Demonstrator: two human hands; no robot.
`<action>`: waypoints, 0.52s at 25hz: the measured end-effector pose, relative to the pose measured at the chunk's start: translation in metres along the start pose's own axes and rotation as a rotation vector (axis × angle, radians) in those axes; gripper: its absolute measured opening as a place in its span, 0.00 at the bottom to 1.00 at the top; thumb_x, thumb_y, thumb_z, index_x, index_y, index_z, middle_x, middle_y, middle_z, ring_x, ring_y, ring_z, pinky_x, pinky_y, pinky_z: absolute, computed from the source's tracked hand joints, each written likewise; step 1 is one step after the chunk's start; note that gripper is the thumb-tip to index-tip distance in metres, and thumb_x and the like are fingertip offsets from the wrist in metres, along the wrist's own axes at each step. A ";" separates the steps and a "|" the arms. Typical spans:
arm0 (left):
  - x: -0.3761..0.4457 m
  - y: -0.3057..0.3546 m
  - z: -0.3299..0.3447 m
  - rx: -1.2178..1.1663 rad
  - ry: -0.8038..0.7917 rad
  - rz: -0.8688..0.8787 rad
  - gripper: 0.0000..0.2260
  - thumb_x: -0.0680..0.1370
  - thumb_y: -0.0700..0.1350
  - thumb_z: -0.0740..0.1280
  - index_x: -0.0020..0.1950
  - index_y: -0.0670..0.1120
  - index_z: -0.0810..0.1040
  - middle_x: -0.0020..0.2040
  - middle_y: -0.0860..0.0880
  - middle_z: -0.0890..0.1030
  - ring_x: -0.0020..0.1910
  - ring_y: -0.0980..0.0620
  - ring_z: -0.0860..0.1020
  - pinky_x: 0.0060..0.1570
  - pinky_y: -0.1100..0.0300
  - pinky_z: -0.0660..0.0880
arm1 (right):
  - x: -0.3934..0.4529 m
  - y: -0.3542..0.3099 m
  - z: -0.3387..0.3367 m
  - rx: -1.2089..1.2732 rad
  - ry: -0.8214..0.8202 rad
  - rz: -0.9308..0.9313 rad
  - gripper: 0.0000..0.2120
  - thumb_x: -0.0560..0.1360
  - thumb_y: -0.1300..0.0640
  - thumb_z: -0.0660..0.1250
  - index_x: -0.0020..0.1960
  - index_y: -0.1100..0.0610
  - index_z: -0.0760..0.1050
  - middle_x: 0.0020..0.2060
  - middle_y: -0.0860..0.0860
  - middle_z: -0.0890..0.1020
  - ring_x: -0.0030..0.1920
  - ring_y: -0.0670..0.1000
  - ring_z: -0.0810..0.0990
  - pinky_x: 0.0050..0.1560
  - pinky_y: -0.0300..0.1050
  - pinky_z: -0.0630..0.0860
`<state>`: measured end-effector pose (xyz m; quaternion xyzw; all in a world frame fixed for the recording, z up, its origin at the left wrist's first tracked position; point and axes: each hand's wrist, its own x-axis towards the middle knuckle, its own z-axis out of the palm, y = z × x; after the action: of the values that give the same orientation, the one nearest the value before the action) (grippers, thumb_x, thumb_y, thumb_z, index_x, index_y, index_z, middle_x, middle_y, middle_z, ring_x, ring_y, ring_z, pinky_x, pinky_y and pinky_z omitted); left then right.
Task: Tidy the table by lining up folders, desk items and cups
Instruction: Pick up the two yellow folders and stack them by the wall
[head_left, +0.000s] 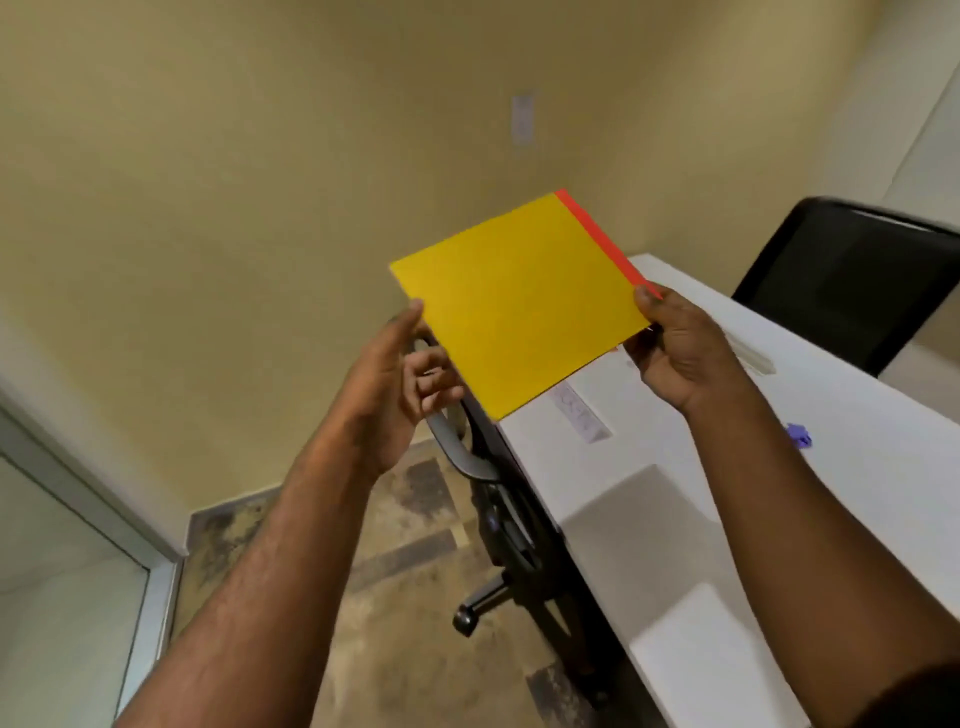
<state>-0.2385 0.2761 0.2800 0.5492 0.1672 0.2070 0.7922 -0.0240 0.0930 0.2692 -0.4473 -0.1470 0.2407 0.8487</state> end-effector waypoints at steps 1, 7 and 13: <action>-0.003 0.007 -0.019 -0.039 0.004 -0.018 0.17 0.77 0.59 0.63 0.54 0.47 0.76 0.37 0.47 0.79 0.31 0.51 0.77 0.37 0.57 0.77 | 0.004 0.002 0.020 -0.016 -0.034 -0.005 0.06 0.79 0.61 0.63 0.52 0.56 0.78 0.40 0.50 0.86 0.39 0.48 0.84 0.40 0.40 0.81; 0.016 0.026 -0.129 -0.033 0.074 -0.109 0.11 0.78 0.57 0.62 0.46 0.53 0.82 0.36 0.49 0.82 0.33 0.49 0.81 0.36 0.54 0.78 | 0.052 0.040 0.119 -0.345 -0.172 -0.029 0.08 0.78 0.62 0.65 0.56 0.62 0.77 0.43 0.54 0.84 0.40 0.49 0.83 0.38 0.43 0.80; 0.105 0.031 -0.238 0.176 0.100 -0.172 0.10 0.72 0.45 0.67 0.48 0.51 0.86 0.52 0.50 0.86 0.45 0.49 0.85 0.42 0.52 0.81 | 0.163 0.110 0.182 -0.551 -0.283 -0.014 0.04 0.76 0.60 0.68 0.50 0.58 0.79 0.43 0.54 0.83 0.40 0.49 0.83 0.41 0.45 0.81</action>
<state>-0.2695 0.5300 0.2239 0.5891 0.2703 0.1499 0.7466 -0.0015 0.3594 0.2849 -0.6219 -0.3263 0.2458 0.6681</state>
